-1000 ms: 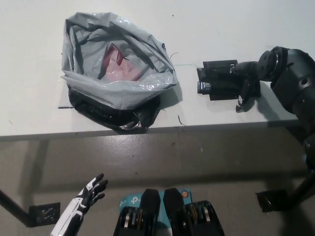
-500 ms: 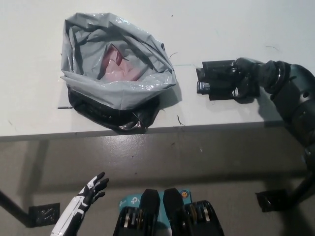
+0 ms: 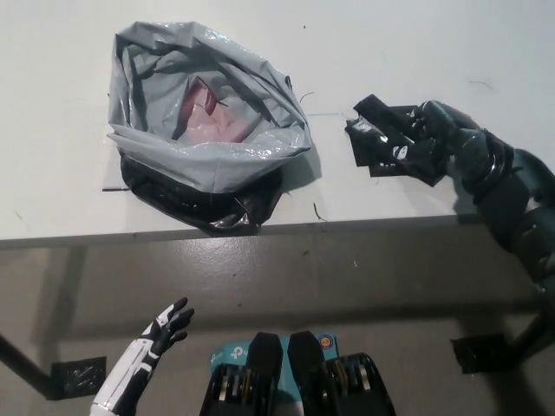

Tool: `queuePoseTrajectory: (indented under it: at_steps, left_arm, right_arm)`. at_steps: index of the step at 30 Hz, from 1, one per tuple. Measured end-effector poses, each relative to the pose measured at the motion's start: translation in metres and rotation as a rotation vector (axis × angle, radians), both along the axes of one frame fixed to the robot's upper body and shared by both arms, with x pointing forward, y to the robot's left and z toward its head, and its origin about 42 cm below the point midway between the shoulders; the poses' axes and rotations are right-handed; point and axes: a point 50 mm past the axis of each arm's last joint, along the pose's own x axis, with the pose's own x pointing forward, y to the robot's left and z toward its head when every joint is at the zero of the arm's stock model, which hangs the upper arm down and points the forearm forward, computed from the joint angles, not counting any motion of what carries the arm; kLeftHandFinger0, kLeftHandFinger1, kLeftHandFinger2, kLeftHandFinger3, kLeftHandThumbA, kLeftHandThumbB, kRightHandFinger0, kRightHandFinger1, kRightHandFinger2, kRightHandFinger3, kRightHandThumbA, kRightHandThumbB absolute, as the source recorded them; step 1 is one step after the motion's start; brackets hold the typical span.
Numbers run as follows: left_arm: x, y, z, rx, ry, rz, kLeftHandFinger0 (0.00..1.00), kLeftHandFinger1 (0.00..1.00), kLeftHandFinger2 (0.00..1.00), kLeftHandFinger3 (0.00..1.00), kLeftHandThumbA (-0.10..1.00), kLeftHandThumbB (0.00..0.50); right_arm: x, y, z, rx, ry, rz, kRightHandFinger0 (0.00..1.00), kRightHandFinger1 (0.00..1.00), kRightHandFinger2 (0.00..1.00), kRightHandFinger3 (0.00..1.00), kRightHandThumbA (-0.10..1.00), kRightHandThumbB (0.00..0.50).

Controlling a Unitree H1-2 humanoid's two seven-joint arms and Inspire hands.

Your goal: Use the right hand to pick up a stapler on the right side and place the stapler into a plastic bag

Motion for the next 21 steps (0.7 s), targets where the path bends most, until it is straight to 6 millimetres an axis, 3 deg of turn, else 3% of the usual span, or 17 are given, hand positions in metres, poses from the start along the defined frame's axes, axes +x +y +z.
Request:
queuePoseTrajectory:
  at_steps: [2,5,7,8,9,11,12,13,16,18,19,21]
  left_arm:
    - [0.002,0.0,0.002,0.003,-0.005,-0.003,1.0,1.0,1.0,1.0,1.0,0.296]
    - [0.004,0.001,0.003,0.011,-0.011,-0.007,1.0,1.0,1.0,1.0,1.0,0.293]
    - [0.003,0.001,0.003,0.013,-0.01,-0.008,1.0,1.0,1.0,1.0,1.0,0.297]
    - [0.003,0.001,0.003,0.013,-0.01,-0.009,1.0,1.0,1.0,1.0,1.0,0.29]
    - [0.003,0.001,0.003,0.013,-0.01,-0.009,1.0,1.0,1.0,1.0,1.0,0.278]
    - [0.003,0.001,0.002,0.013,-0.008,-0.009,1.0,1.0,1.0,1.0,1.0,0.29]
    - [0.003,0.001,0.002,0.013,-0.007,-0.009,1.0,1.0,1.0,1.0,1.0,0.291]
    - [0.003,0.001,0.001,0.014,-0.005,-0.009,1.0,1.0,1.0,1.0,1.0,0.292]
    - [0.003,0.001,0.001,0.014,-0.003,-0.009,1.0,1.0,1.0,1.0,1.0,0.295]
    - [0.003,0.001,0.001,0.014,-0.003,-0.009,1.0,1.0,1.0,1.0,1.0,0.294]
    - [0.003,0.001,0.001,0.015,-0.002,-0.009,1.0,1.0,1.0,1.0,1.0,0.296]
    - [0.003,0.001,0.0,0.015,-0.001,-0.009,1.0,1.0,1.0,1.0,1.0,0.309]
  right_arm:
    - [0.0,-0.001,0.001,0.023,-0.021,-0.012,0.0,0.29,0.54,0.47,0.23,0.209]
    - [0.0,-0.005,0.002,0.124,-0.039,-0.063,0.05,0.41,0.66,0.37,0.2,0.224]
    - [0.001,-0.008,0.003,0.211,-0.044,-0.104,0.07,0.46,0.71,0.4,0.23,0.202]
    - [0.001,-0.011,0.004,0.283,-0.046,-0.138,0.04,0.46,0.72,0.43,0.17,0.181]
    - [0.001,-0.011,0.004,0.311,-0.047,-0.149,0.04,0.44,0.71,0.48,0.1,0.169]
    - [0.001,-0.014,0.004,0.402,-0.045,-0.189,0.02,0.42,0.69,0.49,0.08,0.177]
    - [0.001,-0.016,0.004,0.445,-0.044,-0.207,0.0,0.41,0.68,0.64,0.1,0.206]
    - [0.0,-0.018,0.003,0.514,-0.04,-0.236,0.0,0.37,0.67,0.7,0.12,0.223]
    - [-0.001,-0.022,0.0,0.682,-0.03,-0.305,0.0,0.32,0.65,0.78,0.1,0.23]
    - [-0.001,-0.023,-0.001,0.773,-0.021,-0.345,0.0,0.27,0.66,0.76,0.03,0.213]
    - [-0.001,-0.023,-0.002,0.814,-0.017,-0.362,0.0,0.26,0.66,0.69,0.04,0.206]
    - [-0.002,-0.024,-0.003,0.898,-0.008,-0.397,0.0,0.19,0.62,0.76,0.06,0.206]
